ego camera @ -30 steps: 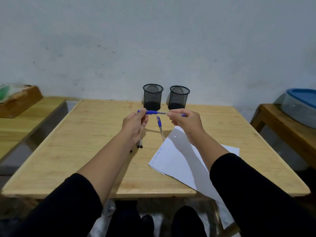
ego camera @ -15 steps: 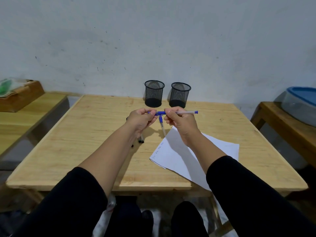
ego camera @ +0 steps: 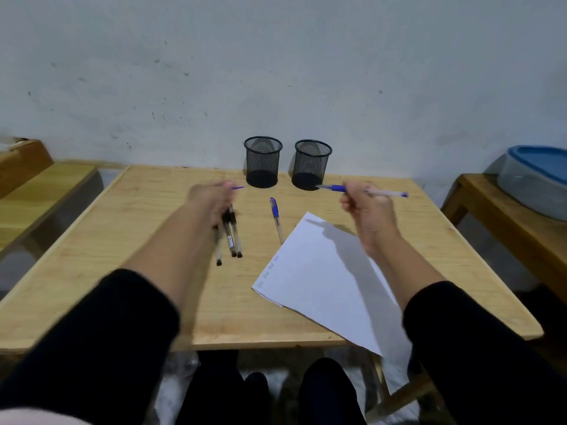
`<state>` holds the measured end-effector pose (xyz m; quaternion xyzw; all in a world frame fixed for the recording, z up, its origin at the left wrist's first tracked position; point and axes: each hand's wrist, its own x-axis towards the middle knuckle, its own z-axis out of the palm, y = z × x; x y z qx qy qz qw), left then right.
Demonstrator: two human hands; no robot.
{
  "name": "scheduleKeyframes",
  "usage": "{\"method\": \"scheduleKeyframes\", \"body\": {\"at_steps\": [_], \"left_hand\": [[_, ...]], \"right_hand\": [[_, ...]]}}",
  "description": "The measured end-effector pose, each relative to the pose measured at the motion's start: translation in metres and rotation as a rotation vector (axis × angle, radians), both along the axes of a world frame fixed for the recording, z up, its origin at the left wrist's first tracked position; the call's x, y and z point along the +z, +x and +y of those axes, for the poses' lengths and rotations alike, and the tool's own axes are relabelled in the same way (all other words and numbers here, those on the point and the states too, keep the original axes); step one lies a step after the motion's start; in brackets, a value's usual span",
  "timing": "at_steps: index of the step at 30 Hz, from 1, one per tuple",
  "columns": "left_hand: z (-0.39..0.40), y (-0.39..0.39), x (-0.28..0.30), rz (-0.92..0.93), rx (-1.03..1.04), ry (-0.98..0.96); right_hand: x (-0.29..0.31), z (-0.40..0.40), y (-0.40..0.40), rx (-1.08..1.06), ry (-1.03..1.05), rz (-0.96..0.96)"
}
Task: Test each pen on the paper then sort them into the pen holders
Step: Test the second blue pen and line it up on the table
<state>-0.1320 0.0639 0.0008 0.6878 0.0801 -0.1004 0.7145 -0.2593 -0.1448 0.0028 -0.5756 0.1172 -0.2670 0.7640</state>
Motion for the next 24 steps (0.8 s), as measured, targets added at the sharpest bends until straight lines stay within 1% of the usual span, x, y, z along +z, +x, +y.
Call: {"method": "scheduleKeyframes", "body": {"at_steps": [1,2,3,4,7,10,15,22,24], "left_hand": [[0.015,0.01,-0.002,-0.026,0.046,0.044],[0.024,0.015,-0.002,-0.071,0.025,0.085],[0.026,0.017,-0.002,-0.124,-0.042,0.141],[0.02,0.018,-0.002,-0.171,-0.121,0.238],[-0.009,0.012,-0.003,-0.302,-0.379,0.634],[-0.026,0.013,-0.01,-0.372,-0.463,0.882],[-0.045,0.017,-0.027,-0.374,-0.463,1.008],[-0.052,0.019,-0.044,-0.4,-0.428,1.033],[-0.052,0.018,-0.045,-0.396,-0.424,1.044]], "right_hand": [[0.0,-0.015,-0.005,-0.033,0.035,-0.002],[0.0,-0.025,-0.008,-0.043,0.053,0.004],[-0.002,-0.029,-0.008,-0.03,0.058,0.017],[-0.003,-0.026,-0.005,-0.003,0.062,0.028],[-0.011,-0.007,0.01,0.065,0.056,0.084],[-0.022,-0.002,0.015,0.069,0.05,0.125],[-0.033,-0.006,0.017,0.061,0.047,0.167],[-0.04,-0.004,0.022,0.056,0.037,0.218],[-0.042,0.001,0.022,0.055,0.068,0.221]]}}
